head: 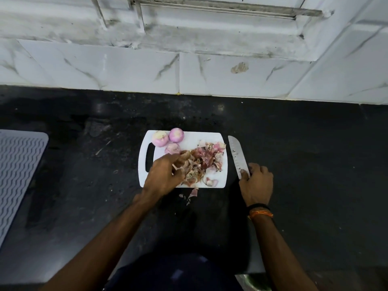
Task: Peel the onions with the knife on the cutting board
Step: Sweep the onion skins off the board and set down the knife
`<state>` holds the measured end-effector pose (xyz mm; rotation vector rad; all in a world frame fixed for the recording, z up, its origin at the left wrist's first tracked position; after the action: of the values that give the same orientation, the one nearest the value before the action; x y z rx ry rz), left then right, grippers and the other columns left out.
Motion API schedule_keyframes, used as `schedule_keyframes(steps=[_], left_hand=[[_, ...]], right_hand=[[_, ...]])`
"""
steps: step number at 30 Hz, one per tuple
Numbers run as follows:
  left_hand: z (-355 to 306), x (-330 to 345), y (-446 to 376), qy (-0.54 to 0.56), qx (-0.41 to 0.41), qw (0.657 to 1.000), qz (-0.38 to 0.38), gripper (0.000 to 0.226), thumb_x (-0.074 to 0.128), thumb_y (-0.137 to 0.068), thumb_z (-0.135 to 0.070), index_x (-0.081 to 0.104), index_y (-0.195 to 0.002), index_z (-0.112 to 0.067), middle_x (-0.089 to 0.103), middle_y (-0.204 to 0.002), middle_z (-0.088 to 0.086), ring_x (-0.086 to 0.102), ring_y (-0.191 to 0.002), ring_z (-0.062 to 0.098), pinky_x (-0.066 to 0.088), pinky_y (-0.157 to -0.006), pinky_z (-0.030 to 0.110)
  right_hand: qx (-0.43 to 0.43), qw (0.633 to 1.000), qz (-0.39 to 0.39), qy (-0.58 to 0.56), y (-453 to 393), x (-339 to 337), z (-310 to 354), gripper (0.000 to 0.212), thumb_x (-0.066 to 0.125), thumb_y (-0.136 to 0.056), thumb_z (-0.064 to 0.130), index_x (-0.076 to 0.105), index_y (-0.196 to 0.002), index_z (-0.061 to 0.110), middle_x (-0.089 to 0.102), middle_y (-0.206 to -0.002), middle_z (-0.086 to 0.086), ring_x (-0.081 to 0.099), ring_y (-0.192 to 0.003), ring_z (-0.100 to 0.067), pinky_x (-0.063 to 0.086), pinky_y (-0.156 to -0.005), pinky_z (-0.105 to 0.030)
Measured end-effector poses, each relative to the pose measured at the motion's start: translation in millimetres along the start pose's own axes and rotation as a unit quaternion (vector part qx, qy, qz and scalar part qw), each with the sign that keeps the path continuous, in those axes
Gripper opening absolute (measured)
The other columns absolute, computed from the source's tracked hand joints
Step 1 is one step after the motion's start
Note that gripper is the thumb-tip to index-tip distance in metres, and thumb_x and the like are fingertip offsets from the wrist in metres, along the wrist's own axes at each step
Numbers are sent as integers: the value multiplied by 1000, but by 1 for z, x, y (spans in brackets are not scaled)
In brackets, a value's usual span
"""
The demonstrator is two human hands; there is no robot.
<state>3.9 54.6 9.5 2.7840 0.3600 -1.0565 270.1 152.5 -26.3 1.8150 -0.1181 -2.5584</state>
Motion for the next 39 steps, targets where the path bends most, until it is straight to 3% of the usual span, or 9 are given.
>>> schedule_keyframes(steps=[3,6,8,12,17,23,27,31,39], left_hand=[[11,6,14,-49,-17,997,56,17,74,-81,-13,71,-96,-18,66,-90,-5,62,-76,14,54,-71,32],[18,17,24,-79,-25,987,139,29,81,-72,-21,71,-100,-25,63,-95,-7,62,-87,14,54,-77,35],[18,22,28,-99,-32,981,163,39,84,-70,-25,71,-108,-25,65,-102,-3,63,-95,18,54,-82,38],[15,31,36,-125,-11,980,156,51,86,-69,-31,69,-117,-25,67,-112,-2,62,-103,19,53,-85,36],[8,36,42,-123,16,986,113,29,69,-77,-25,73,-106,-22,73,-104,0,66,-97,27,54,-75,36],[7,38,42,-111,54,989,84,45,39,-77,-34,74,-102,-20,75,-97,4,69,-89,31,56,-72,40],[4,35,34,-108,72,990,47,24,57,-83,-20,73,-100,-16,73,-93,7,67,-84,32,55,-67,38],[1,24,22,-48,27,998,-38,24,61,-82,-20,72,-103,-17,73,-97,2,67,-87,26,55,-73,36],[17,22,28,-100,-136,985,45,83,93,-57,-40,46,-122,-17,53,-121,2,58,-105,24,54,-79,45]], right_hand=[[-80,993,-73,-50,19,-9,14,23,66,-88,16,68,-111,11,59,-106,-10,55,-96,-29,51,-80,-44],[-202,972,15,-117,56,-2,40,3,67,-89,18,70,-90,18,64,-91,2,59,-79,-14,53,-72,-37],[-225,965,84,-106,78,12,52,13,67,-89,35,69,-86,22,63,-88,6,59,-75,-12,53,-69,-34],[-160,977,128,-60,94,32,63,37,63,-87,56,66,-95,20,59,-97,5,59,-81,-17,51,-68,-34],[-139,977,142,-81,94,41,74,17,65,-90,35,61,-91,18,59,-96,1,60,-84,-22,46,-68,-33],[-123,977,102,-140,97,41,81,3,67,-87,19,70,-88,19,68,-89,2,65,-82,-20,45,-69,-29],[-122,973,30,-192,78,23,82,4,73,-89,26,72,-86,22,68,-83,7,63,-73,-11,52,-66,-29],[-140,968,40,-202,51,13,90,21,69,-83,7,77,-98,20,73,-97,4,67,-85,-11,58,-81,-34],[-127,979,-20,-157,-1,-15,89,31,59,-76,-3,74,-98,14,67,-102,-4,64,-89,-23,53,-78,-34]])
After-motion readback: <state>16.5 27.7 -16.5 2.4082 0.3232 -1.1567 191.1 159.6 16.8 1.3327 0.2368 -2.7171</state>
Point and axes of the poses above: each hand's wrist, its own y-axis away from the middle knuckle, its own x-axis out of the palm, z = x × y, the point moved 3 cm from there along -y, towards the middle knuckle
